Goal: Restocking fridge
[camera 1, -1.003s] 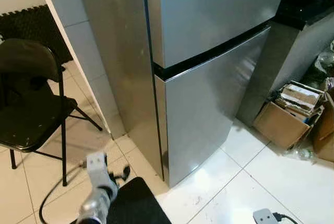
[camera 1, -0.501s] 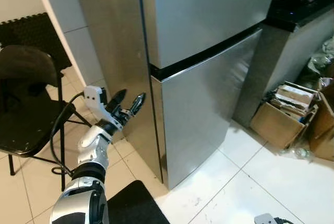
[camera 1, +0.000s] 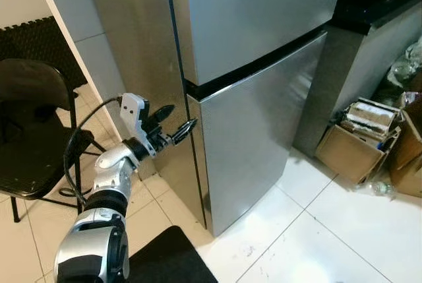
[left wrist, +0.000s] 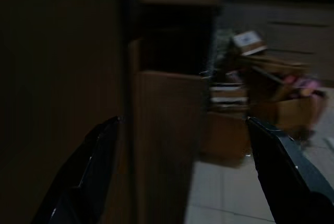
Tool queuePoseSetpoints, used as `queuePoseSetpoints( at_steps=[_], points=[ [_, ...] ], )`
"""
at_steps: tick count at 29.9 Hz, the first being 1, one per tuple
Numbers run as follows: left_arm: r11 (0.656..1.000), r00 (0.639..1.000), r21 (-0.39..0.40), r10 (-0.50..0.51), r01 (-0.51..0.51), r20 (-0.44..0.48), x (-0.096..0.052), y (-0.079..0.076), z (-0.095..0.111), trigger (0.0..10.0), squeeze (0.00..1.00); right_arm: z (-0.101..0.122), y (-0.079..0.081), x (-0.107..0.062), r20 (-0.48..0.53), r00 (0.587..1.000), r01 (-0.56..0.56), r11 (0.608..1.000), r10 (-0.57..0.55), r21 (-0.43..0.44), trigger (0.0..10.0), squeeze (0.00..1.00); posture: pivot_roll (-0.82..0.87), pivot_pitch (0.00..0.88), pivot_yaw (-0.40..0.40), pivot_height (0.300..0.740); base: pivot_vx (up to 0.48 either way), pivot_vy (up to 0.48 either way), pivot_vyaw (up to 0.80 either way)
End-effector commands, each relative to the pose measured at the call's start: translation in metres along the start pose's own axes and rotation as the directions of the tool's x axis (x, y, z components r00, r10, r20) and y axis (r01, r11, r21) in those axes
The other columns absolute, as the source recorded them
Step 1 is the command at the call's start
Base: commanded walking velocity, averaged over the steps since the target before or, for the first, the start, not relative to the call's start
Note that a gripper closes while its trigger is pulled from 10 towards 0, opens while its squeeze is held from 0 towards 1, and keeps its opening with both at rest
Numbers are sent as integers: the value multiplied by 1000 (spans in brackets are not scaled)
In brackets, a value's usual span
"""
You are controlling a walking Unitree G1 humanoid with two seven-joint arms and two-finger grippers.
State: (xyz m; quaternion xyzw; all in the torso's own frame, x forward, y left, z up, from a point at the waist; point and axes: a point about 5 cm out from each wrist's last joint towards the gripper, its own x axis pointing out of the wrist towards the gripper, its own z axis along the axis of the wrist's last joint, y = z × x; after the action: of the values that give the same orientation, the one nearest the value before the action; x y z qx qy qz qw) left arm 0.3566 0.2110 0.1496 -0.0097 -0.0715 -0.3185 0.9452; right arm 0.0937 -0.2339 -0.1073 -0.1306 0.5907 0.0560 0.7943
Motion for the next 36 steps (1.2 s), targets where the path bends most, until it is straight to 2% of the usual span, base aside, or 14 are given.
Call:
queuePoseSetpoints(
  at_steps=[1, 9, 10, 13, 18, 30, 34, 36],
  points=[
    [999, 999, 31, 28, -27, -16, -2, 6, 4, 10000, 0, -5, 1, -1, -7, 1000, 0, 1000, 0, -11, 10000, 0, -107, 90, 15, 740, 0, 0, 0],
    [998, 999, -56, -42, 41, -10, 8, -4, -1, 10000, 0, -20, 1, -3, -21, 1000, -1, 1000, 1, -17, 10000, 0, -150, 182, 26, 740, 0, 0, 0],
    [993, 996, -77, -88, 87, -4, 13, -9, -2, 10000, 0, -23, -1, -4, -22, 1000, 3, 1000, -3, -16, 10000, 0, -159, 203, 27, 740, 0, 0, 0],
    [988, 992, -87, -127, 127, -1, 18, -15, -1, 10000, 0, -27, -4, -5, -24, 1000, 9, 1000, -9, -14, 10000, 0, -169, 224, 28, 740, 0, 0, 0],
    [984, 986, -69, -166, 164, -11, 29, -22, 1, 10000, 0, -32, -8, -7, -26, 999, 23, 1000, -23, -5, 10000, 0, -184, 251, 37, 740, 0, 0, 0],
    [986, 986, -26, -165, 166, 9, 41, -25, 11, 10000, 0, -32, -9, -7, -14, 1000, 28, 1000, -28, 2, 10000, 0, -195, 248, 36, 740, 0, 0, 0],
    [992, 990, 36, -126, 123, 69, 51, -20, 32, 10000, 0, -32, -12, -8, -10, 999, 35, 999, -35, 1, 10000, 0, -198, 248, 37, 740, 0, 0, 0],
    [992, 990, 38, -121, 118, 75, 52, -19, 34, 10000, 0, -33, -12, -8, -11, 999, 37, 999, -37, 1, 10000, 0, -198, 248, 37, 740, 0, 0, 0]
  ],
)
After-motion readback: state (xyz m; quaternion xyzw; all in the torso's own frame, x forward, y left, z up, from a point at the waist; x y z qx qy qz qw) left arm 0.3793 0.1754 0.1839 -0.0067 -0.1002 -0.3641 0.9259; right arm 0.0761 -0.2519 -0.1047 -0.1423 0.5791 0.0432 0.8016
